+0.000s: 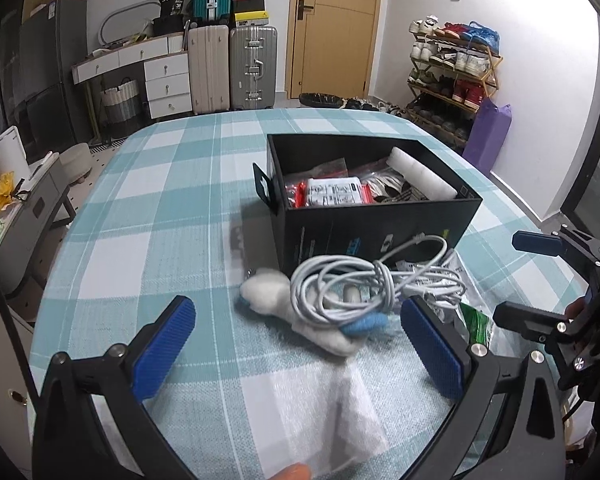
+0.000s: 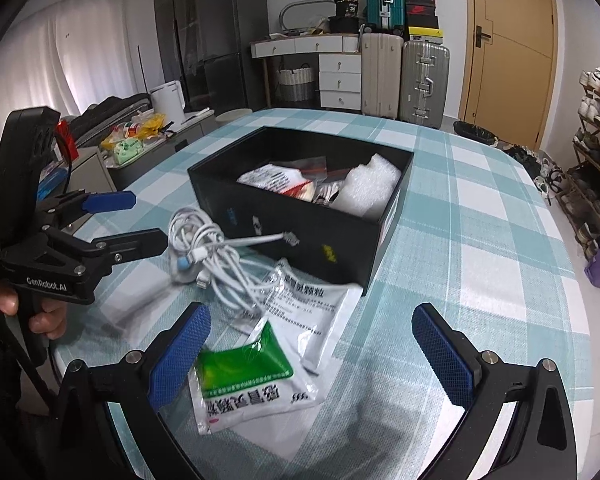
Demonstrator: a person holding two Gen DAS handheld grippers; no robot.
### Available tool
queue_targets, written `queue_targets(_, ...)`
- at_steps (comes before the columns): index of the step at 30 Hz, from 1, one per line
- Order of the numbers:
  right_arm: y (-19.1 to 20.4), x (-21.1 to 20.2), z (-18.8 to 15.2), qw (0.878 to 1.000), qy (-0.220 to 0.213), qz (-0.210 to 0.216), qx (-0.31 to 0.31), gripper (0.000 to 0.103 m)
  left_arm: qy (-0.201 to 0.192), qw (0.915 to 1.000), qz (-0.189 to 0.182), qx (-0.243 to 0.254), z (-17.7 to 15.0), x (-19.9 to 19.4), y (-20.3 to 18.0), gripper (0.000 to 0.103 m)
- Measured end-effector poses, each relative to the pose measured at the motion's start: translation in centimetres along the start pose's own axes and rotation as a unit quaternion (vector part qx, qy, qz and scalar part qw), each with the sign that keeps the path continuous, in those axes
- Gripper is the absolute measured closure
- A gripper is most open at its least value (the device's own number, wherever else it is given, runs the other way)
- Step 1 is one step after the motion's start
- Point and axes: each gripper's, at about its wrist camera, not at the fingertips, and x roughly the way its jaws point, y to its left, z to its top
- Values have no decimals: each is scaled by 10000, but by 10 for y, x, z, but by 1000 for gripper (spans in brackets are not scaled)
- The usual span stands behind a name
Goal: Organize soft objects
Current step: 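Move the right gripper to the green medicine sachet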
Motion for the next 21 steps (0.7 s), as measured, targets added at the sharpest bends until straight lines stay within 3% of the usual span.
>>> queue_targets(21, 21, 17, -23, 9970, 636, 287, -333, 1, 199, 9998, 90, -38, -19, 7, -2, 0)
